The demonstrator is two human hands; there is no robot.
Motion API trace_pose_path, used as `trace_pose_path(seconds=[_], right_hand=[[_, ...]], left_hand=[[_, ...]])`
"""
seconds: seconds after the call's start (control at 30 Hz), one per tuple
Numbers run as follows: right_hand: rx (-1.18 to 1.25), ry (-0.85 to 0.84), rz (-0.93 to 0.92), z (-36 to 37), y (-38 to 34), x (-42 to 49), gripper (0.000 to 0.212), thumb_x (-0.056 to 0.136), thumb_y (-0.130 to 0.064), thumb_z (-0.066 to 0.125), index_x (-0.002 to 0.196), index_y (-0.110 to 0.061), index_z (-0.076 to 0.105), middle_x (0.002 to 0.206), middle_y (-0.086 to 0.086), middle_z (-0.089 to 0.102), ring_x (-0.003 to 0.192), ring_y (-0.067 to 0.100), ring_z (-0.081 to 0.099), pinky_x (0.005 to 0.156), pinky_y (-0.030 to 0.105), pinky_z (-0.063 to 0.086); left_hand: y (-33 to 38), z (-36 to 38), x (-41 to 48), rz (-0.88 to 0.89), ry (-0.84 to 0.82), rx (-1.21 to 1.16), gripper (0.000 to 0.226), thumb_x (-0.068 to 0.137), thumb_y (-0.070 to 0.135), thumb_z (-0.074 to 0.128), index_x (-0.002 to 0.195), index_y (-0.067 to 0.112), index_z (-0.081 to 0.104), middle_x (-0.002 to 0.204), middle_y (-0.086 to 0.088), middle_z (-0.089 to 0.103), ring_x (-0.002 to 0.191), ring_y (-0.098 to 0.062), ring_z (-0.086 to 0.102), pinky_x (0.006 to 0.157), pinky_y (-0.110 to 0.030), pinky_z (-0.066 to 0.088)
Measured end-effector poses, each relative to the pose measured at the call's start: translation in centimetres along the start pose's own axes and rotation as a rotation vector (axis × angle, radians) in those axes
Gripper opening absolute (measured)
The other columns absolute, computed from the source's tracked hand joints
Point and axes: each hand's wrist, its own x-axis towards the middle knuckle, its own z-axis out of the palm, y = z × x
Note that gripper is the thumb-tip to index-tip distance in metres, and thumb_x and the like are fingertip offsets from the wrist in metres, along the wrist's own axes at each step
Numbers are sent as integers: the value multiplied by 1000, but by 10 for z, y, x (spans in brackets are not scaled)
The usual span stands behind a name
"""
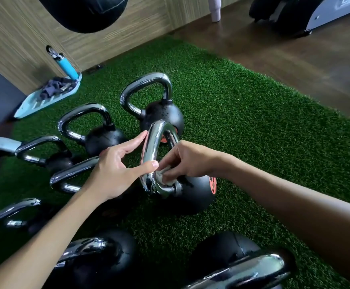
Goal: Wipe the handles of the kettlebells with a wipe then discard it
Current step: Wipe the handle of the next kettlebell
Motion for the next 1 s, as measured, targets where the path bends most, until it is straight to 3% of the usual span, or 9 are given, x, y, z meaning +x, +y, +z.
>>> trace_pose_path(seconds=[0.07,0.2,0.27,0.37,0.47,0.53,0.67,0.83,1.0], right_hand=[[161,45,22,4,3,0,24,77,0,83,101,-6,78,80,0,76,76,12,68,83,29,57],[287,81,51,11,2,-2,26,76,2,83,101,1,77,90,13,77,77,17,71,79,27,61],[433,117,73,14,-1,-4,24,77,3,81,99,4,75,93,19,76,75,20,72,74,26,61],[674,287,108,18,-4,0,20,78,4,78,98,4,74,82,14,76,66,16,72,64,23,60],[771,429,102,17,-8,5,15,78,4,79,92,1,75,73,8,75,60,13,70,66,24,62],[747,408,75,17,-8,1,14,77,3,80,90,0,75,75,9,76,64,15,71,70,25,62],[472,445,42,25,-7,-4,20,73,-9,87,90,-4,77,83,10,78,78,25,77,79,37,63],[202,786,-20,23,-3,21,8,79,-14,85,82,-17,78,71,-11,73,60,-6,66,55,8,48],[0,879,-126,29,6,18,12,78,-25,86,87,-21,81,79,-13,76,67,3,69,58,21,54]], left_hand=[[-3,-2,0,-7,-3,-12,87,64,62,80,144,49,47,137,40,44,128,25,34,103,-7,32],[-9,-6,0,-17,-18,0,86,60,71,75,140,57,46,139,38,46,138,6,41,115,-26,32],[-10,-6,-1,-16,-11,0,83,59,72,73,137,60,47,137,39,46,137,3,43,114,-26,33],[-10,-7,-1,-17,-6,4,81,59,71,73,135,63,47,139,35,48,136,1,45,114,-30,35],[-12,-8,0,-8,-6,-4,79,60,69,73,135,62,48,133,43,47,132,11,45,113,-24,34],[-13,-8,0,6,-6,-9,78,60,68,73,134,60,49,125,52,42,127,23,41,109,-16,31],[-15,-8,0,14,-4,-19,76,62,66,73,134,58,50,122,56,41,125,27,38,106,-12,30],[-14,-6,1,7,-6,-25,79,62,66,75,136,57,50,125,53,43,130,20,40,110,-13,29],[-15,-6,1,21,-4,-28,78,64,63,75,137,52,52,123,55,44,130,20,41,111,-14,29]])
